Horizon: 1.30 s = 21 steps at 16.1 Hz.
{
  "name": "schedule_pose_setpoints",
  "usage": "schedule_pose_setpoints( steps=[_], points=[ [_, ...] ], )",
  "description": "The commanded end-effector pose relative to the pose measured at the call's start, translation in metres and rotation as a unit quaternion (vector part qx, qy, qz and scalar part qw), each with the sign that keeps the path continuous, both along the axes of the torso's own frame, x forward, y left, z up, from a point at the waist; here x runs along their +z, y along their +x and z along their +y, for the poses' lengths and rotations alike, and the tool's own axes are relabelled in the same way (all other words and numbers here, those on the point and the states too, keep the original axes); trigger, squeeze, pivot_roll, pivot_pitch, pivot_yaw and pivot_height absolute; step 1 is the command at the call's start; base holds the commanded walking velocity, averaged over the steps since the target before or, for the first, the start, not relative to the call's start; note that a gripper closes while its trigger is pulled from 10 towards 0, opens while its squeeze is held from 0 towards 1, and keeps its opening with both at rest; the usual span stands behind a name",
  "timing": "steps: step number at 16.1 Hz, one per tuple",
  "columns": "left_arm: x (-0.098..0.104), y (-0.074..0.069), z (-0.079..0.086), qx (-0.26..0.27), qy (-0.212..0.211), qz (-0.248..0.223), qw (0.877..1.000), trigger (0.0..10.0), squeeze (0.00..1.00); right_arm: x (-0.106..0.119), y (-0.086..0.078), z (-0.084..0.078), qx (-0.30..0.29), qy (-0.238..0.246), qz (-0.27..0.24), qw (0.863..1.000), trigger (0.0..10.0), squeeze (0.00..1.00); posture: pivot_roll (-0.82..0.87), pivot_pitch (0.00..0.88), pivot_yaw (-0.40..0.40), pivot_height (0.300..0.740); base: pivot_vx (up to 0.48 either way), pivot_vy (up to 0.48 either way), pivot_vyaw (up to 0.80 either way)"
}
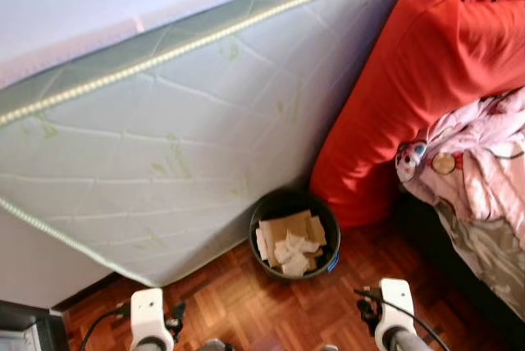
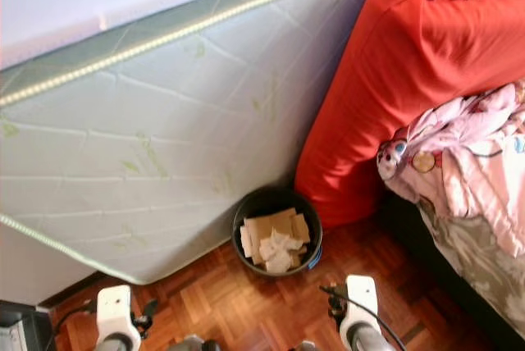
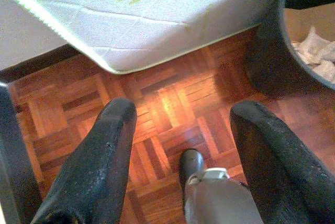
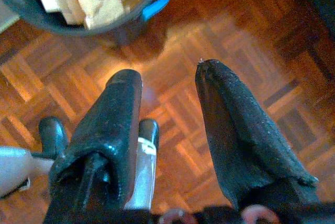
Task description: Clean up the room
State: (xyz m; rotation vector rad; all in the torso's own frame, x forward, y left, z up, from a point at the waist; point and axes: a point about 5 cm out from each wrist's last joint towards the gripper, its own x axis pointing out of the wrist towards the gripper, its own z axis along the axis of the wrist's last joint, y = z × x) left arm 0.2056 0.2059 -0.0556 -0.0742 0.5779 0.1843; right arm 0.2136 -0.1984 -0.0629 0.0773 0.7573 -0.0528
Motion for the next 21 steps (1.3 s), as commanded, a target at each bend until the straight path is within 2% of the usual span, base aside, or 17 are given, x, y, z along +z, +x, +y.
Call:
schedule_pose_setpoints(
  steps=[1,2,4,9,14,17,21],
  points=[
    [-0.007,-0.008,0.002,-0.013,0.005,0.036,0.999,10.0,0.00,-0.005,-0.007,0.002,-0.008,0.006,0.019,1.000,10.0,0.00,0.00,0.107,0.002,0.740,0.000,0.000,0.00],
    [-0.005,-0.002,0.002,-0.015,0.006,0.038,0.999,10.0,0.00,-0.003,-0.002,0.003,-0.010,0.007,0.014,1.000,10.0,0.00,0.00,0.091,0.005,0.740,0.000,0.000,0.00],
    [-0.006,0.000,0.004,-0.015,0.010,0.056,0.998,10.0,0.00,0.001,0.006,0.006,-0.012,0.012,0.008,1.000,10.0,0.00,-0.01,0.062,0.010,0.740,0.000,0.000,0.00],
    [-0.011,-0.004,0.006,-0.006,0.007,0.098,0.995,10.0,0.00,0.007,0.018,0.012,-0.004,0.010,0.015,1.000,10.0,0.00,-0.02,0.005,0.016,0.740,0.000,0.000,0.00],
    [-0.015,-0.006,0.007,0.001,0.003,0.124,0.992,10.0,0.00,0.009,0.023,0.011,-0.014,0.006,0.018,1.000,10.0,0.00,-0.05,0.000,0.021,0.740,0.000,0.000,0.00],
    [-0.011,0.001,0.004,0.002,0.002,0.113,0.994,10.0,0.00,0.011,0.025,0.009,-0.012,0.001,0.019,1.000,10.0,0.00,-0.05,0.000,0.012,0.740,0.000,0.000,0.00],
    [-0.011,0.003,0.001,0.007,0.000,0.115,0.993,10.0,0.00,0.012,0.027,0.006,-0.006,-0.007,0.023,1.000,10.0,0.00,-0.04,0.000,-0.007,0.740,0.000,0.000,0.00]
  ],
)
